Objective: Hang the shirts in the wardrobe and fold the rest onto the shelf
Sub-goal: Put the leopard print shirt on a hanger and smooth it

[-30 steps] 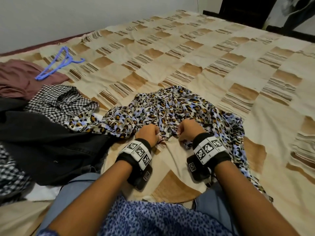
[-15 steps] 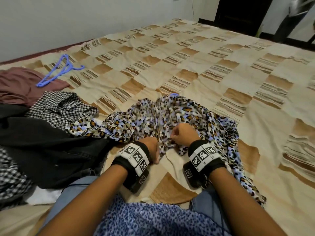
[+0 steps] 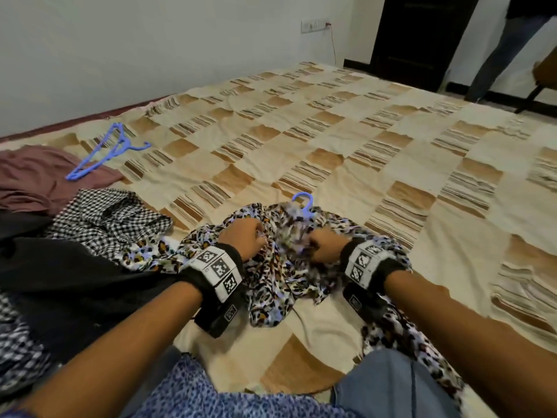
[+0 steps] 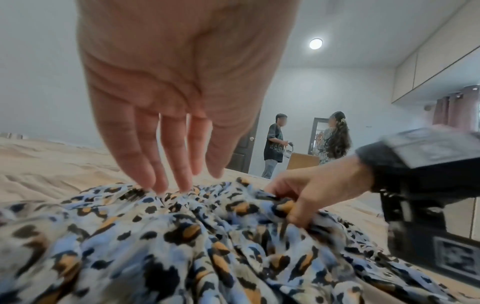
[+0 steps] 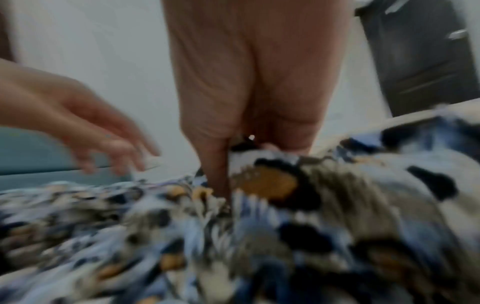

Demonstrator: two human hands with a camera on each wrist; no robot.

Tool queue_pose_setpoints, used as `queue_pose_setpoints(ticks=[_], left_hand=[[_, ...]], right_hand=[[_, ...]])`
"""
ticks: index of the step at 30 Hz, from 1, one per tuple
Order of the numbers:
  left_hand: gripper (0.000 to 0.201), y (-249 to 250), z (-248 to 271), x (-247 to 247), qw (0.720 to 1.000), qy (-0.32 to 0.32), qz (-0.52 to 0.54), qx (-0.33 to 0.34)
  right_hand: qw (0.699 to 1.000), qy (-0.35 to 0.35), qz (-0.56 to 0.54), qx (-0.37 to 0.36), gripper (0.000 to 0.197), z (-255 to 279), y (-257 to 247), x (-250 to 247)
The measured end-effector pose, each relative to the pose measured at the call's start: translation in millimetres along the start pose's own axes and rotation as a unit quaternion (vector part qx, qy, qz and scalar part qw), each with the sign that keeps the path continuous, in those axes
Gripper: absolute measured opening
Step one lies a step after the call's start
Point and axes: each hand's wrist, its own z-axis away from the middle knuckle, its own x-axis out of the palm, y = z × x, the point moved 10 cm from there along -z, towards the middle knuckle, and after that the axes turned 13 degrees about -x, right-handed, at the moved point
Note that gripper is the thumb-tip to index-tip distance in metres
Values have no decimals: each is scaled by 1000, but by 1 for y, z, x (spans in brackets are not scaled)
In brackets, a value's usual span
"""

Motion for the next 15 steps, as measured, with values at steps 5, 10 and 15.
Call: queue_pose_setpoints(ticks=[5,10,15], left_hand=[[41,12,10,-5,997,52,31,53],[49,36,-5,35,992,-47,2,116],[44,22,-31,79,981,-172,-66,58]], right_hand=[[940,-269,-207,-33,30,46,-29,54],[997,20,-80,7,25,0,25,-50],[986,88,-57,131,70,-53,79,-52]])
